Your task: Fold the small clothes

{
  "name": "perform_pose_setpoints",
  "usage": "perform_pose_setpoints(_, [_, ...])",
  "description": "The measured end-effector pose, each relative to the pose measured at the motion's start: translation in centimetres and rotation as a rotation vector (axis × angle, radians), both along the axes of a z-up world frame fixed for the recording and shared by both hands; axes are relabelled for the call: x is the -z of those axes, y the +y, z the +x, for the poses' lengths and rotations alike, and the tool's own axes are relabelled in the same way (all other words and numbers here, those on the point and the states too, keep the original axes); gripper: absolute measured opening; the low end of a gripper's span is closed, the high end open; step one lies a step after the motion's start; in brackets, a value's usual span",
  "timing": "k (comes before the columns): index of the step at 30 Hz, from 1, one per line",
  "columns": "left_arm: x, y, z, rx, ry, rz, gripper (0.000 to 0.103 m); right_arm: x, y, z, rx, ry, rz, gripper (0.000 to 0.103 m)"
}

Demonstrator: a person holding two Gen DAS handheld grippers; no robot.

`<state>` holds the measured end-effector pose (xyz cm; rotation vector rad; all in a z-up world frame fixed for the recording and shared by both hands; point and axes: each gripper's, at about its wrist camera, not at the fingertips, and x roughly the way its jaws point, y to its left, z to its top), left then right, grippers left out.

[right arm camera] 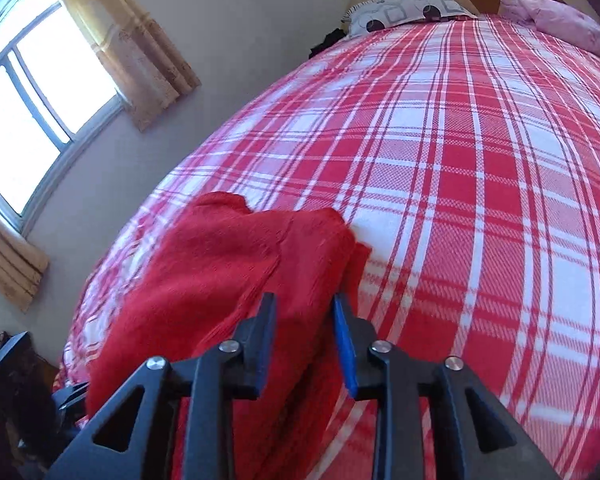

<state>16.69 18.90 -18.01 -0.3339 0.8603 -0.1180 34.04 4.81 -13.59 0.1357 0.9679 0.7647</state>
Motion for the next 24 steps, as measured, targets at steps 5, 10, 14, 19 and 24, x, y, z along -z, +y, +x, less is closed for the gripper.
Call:
perform_pose_setpoints(5, [0.2, 0.0, 0.0, -0.01, -0.002, 0.004, 0.053, -2.8, -1.7, -6.2, -0.047, -0.087, 0.081, 0.033])
perform_pose_setpoints(10, [0.4, 0.0, 0.0, -0.038, 0.002, 0.024, 0.07, -2.5, 0.8, -11.7, -0.261, -0.099, 0.087, 0.037])
perform_pose_setpoints(14, [0.4, -0.1, -0.5, -0.062, 0.006, 0.073, 0.084, 1.6, 0.4, -10.2, -0.177, -0.026, 0.005, 0.036])
perform_pose_setpoints(19, [0.6, -0.4, -1.5, -0.047, 0.018, 0.113, 0.088, 1.3, 0.8, -10.6, -0.199, -0.065, -0.053, 0.036])
perform_pose_setpoints(24, [0.2, -0.7, -3.0, -0.05, 0.011, 0.143, 0.088, 2.0, -0.2, -12.3, -0.155, -0.105, -0.089, 0.037])
